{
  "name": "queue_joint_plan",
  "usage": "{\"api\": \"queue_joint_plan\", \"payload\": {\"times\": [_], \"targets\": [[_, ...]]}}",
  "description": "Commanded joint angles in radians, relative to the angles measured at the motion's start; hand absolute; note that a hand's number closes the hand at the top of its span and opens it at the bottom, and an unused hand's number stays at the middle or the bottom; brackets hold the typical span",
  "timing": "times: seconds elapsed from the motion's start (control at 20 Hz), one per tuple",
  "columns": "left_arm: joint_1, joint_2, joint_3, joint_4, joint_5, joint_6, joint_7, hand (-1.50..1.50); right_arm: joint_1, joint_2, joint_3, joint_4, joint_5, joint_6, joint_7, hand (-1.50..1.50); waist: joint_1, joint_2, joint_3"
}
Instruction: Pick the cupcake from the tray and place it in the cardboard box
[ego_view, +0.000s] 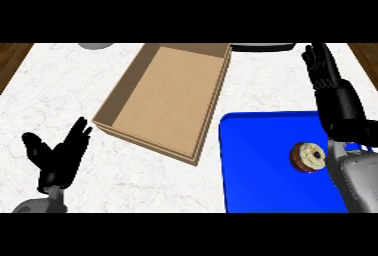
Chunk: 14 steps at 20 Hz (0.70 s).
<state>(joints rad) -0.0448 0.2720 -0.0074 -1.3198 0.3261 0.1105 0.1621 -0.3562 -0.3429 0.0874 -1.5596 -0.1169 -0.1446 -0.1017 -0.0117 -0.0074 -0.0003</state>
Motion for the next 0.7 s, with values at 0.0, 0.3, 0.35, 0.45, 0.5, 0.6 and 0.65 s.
{"api": "queue_joint_plan", "payload": {"times": [0.0, 0.3, 0.35, 0.45, 0.5, 0.6, 0.65], "targets": [[-0.008, 0.052, 0.006, -0.032, -0.066, 0.023, -0.027, 0.0, 0.023, -0.031, -0.03, 0.039, -0.127, 0.177, -0.051, -1.5, 0.016, 0.008, 0.002], [-0.024, 0.206, 0.0, -0.035, -0.218, 0.053, -0.065, 0.0, -0.111, -0.223, 0.134, -0.111, 0.001, 0.487, -0.155, -1.5, 0.053, -0.044, 0.0], [-0.032, 0.224, -0.008, -0.036, -0.25, 0.061, -0.077, 0.0, -0.09, -0.27, 0.184, -0.101, 0.048, 0.558, -0.186, -1.5, 0.047, -0.01, 0.005], [-0.043, 0.254, -0.002, -0.049, -0.287, 0.083, -0.082, 0.0, 0.03, -0.3, 0.229, -0.017, 0.014, 0.709, -0.326, -1.5, 0.039, 0.023, 0.011], [-0.048, 0.252, -0.003, -0.042, -0.301, 0.097, -0.089, 0.0, 0.11, -0.283, 0.225, 0.049, -0.054, 0.761, -0.394, -1.5, 0.026, 0.033, 0.013], [-0.049, 0.247, -0.007, -0.037, -0.316, 0.11, -0.103, 0.0, 0.117, -0.283, 0.172, 0.153, -0.193, 0.878, -0.464, -1.5, 0.04, 0.039, 0.011], [-0.054, 0.244, -0.014, -0.037, -0.322, 0.11, -0.099, 0.0, 0.115, -0.287, 0.162, 0.196, -0.199, 0.922, -0.525, -1.5, 0.045, 0.042, 0.012]]}}
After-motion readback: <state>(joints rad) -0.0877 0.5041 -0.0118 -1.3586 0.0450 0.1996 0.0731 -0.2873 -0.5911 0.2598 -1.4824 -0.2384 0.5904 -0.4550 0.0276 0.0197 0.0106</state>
